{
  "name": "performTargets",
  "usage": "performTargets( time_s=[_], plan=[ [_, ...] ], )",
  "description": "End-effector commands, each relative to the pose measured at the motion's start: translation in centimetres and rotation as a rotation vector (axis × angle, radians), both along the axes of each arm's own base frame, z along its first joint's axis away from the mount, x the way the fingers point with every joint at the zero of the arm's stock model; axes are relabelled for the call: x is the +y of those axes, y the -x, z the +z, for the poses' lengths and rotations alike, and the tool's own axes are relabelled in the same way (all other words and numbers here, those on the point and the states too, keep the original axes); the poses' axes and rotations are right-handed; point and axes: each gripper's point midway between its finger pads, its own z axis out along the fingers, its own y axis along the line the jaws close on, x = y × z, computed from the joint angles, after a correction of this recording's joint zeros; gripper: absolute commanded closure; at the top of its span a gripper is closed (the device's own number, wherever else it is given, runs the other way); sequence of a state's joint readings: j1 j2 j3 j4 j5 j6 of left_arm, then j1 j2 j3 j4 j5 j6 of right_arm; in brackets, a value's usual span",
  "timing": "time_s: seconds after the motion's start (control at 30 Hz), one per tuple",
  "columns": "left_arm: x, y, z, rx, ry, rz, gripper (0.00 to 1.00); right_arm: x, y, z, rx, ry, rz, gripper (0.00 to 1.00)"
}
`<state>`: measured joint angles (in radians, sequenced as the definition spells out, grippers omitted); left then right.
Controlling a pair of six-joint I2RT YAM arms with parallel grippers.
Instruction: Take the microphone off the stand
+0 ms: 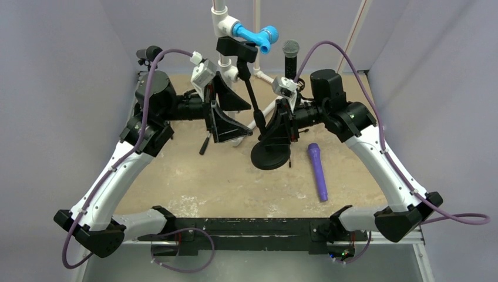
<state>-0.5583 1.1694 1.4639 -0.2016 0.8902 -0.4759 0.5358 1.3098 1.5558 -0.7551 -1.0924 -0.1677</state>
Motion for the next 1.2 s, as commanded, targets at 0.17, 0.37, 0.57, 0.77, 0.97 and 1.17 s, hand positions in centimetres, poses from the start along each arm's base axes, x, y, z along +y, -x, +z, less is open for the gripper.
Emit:
performTargets(
  time_s=[0.17, 0.37, 0.57, 0.77, 0.97, 1.17],
  plan=[
    [-0.9, 2.3, 0.6, -0.316, 0.017, -0.284, 0.26, -1.1, 5.5, 6.8, -0.071, -0.210, 0.238, 1.00],
    [-2.3, 2.5, 2.0, -0.288, 0.080, -0.348, 0.38, -0.9, 5.4, 6.3, -0.019, -0.206, 0.251, 1.00],
    [-2.4, 3.8, 3.3, -0.274, 0.172, -0.420, 0.40, -0.6, 5.1, 5.6, 0.007, -0.198, 0.248, 1.00],
    [-2.4, 4.0, 3.7, -0.277, 0.196, -0.431, 0.46, -0.5, 4.8, 5.1, 0.017, -0.193, 0.240, 1.00],
    [-3.4, 3.4, 2.4, -0.216, 0.163, -0.418, 0.51, -0.2, 4.3, 4.9, 0.021, -0.186, 0.217, 1.00],
    [-4.3, 2.1, 1.7, -0.149, 0.146, -0.355, 0.73, 0.1, 3.3, 4.3, 0.022, -0.168, 0.161, 1.00]
  ],
)
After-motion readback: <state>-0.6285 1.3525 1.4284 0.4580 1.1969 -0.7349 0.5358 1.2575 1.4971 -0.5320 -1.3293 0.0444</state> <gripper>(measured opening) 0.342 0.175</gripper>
